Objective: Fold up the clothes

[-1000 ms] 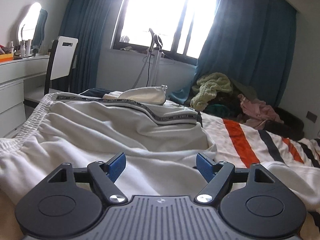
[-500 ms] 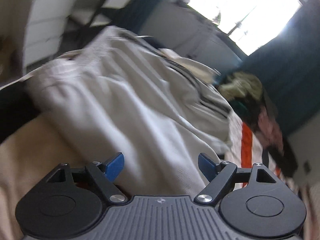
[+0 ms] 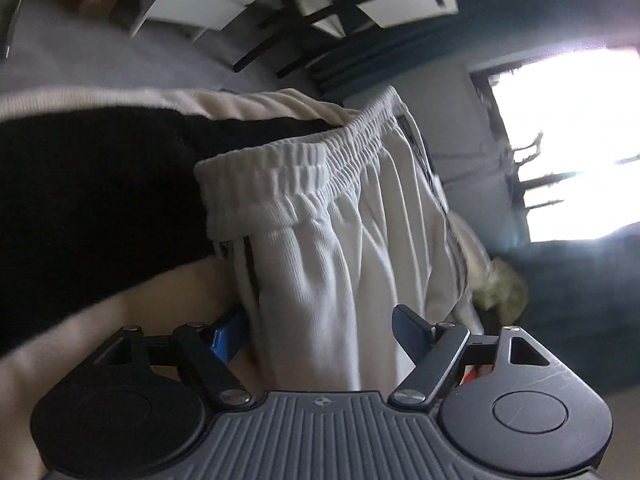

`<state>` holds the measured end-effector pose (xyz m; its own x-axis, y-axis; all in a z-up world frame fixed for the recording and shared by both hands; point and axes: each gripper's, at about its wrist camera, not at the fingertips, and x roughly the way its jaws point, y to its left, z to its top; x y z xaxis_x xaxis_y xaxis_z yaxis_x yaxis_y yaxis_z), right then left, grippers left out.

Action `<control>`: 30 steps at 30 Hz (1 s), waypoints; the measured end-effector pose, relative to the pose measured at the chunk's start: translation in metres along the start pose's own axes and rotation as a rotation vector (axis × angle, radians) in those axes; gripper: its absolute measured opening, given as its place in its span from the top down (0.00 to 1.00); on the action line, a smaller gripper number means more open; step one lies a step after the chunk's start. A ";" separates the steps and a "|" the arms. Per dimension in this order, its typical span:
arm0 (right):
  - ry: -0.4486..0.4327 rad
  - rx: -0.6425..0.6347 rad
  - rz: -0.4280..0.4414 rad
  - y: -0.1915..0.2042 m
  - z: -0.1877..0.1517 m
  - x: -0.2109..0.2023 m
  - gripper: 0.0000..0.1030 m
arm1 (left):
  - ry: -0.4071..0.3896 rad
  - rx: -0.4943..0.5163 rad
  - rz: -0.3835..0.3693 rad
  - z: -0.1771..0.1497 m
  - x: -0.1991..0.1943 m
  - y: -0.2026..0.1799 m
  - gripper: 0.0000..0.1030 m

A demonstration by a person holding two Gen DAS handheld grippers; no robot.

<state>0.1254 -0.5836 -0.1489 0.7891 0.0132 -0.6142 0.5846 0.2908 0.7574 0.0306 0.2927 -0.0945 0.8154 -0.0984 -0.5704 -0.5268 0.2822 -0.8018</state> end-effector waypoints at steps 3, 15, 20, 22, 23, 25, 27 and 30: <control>-0.037 -0.012 0.033 0.000 0.005 -0.002 0.92 | -0.005 -0.019 0.019 0.002 0.009 0.003 0.31; -0.275 0.009 0.044 -0.009 0.031 -0.049 0.93 | -0.159 0.010 -0.005 0.012 -0.009 0.004 0.89; -0.344 0.005 -0.044 -0.024 0.034 -0.064 0.95 | -0.184 0.003 -0.086 0.016 -0.041 -0.002 0.90; -0.373 -0.003 -0.074 -0.027 0.033 -0.073 0.95 | -0.172 0.015 -0.068 0.015 -0.052 -0.004 0.90; -0.386 -0.009 -0.095 -0.027 0.033 -0.077 0.95 | -0.166 0.021 -0.058 0.015 -0.058 -0.005 0.90; -0.400 -0.020 -0.165 -0.029 0.029 -0.084 0.95 | -0.157 0.077 0.007 0.013 -0.062 -0.006 0.90; -0.404 -0.034 -0.249 -0.030 0.025 -0.088 0.95 | -0.143 0.129 0.075 0.013 -0.063 -0.004 0.90; -0.380 -0.054 -0.357 -0.034 0.022 -0.087 0.95 | -0.095 0.154 0.162 0.015 -0.055 0.003 0.89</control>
<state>0.0412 -0.6153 -0.1167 0.5612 -0.4411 -0.7004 0.8269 0.2625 0.4973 -0.0123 0.3132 -0.0626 0.7460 0.0482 -0.6642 -0.6157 0.4298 -0.6604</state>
